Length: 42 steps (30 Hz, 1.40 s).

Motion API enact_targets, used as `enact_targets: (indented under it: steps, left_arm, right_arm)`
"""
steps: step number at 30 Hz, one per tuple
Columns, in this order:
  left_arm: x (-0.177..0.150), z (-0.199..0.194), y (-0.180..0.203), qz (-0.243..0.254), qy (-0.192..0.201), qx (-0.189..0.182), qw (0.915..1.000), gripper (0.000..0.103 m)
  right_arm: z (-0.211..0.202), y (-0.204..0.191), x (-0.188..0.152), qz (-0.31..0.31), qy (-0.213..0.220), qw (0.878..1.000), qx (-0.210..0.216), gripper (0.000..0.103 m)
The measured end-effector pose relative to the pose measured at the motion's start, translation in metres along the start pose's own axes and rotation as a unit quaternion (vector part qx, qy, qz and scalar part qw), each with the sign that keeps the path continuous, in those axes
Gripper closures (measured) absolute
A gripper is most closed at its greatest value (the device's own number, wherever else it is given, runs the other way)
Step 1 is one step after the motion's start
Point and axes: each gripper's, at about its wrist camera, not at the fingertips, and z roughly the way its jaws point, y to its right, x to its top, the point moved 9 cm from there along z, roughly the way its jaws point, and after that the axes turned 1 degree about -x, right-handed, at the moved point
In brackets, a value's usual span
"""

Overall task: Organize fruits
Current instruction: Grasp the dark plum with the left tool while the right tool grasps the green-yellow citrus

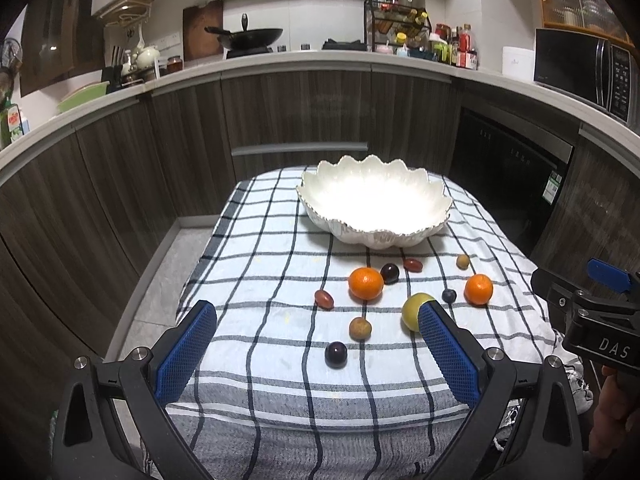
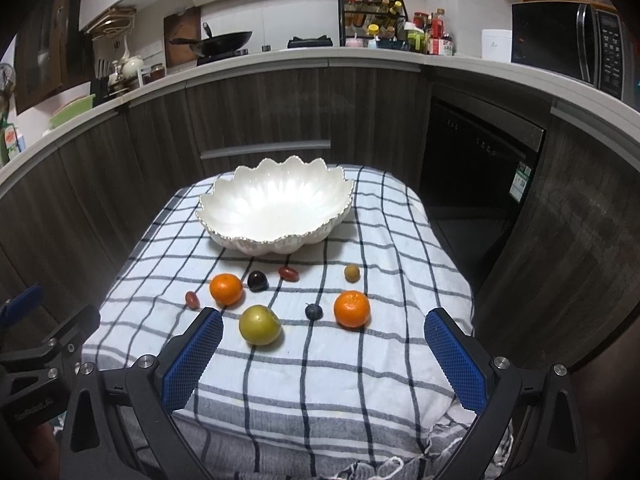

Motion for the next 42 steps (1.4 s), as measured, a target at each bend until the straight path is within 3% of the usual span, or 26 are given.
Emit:
enact_targets:
  steps: [5,24,29,37,42]
  left_arm:
    - [-0.004,0.012,0.001,0.004,-0.021,-0.004,0.9998,0.006]
    - [-0.019,0.058,-0.006,-0.007,-0.094,-0.003,0.9956,0.01]
    - [-0.031,0.074,-0.005,-0.009,-0.127,-0.01,0.9918,0.022]
    - [-0.043,0.092,-0.001,-0.003,-0.159,-0.016,0.9872,0.025]
    - [-0.054,0.104,0.003,-0.001,-0.184,-0.023,0.9826,0.037]
  right_arm:
    - [0.012,-0.003,-0.003,-0.003,-0.015,1.0,0.006,0.001]
    - [0.057,-0.024,-0.009,-0.031,-0.065,0.997,0.028,0.001]
    - [0.076,-0.031,-0.012,-0.043,-0.082,0.995,0.035,0.001]
    - [0.1,-0.038,-0.015,-0.052,-0.097,0.993,0.041,0.001]
    - [0.109,-0.045,-0.02,-0.063,-0.104,0.991,0.049,0.001]
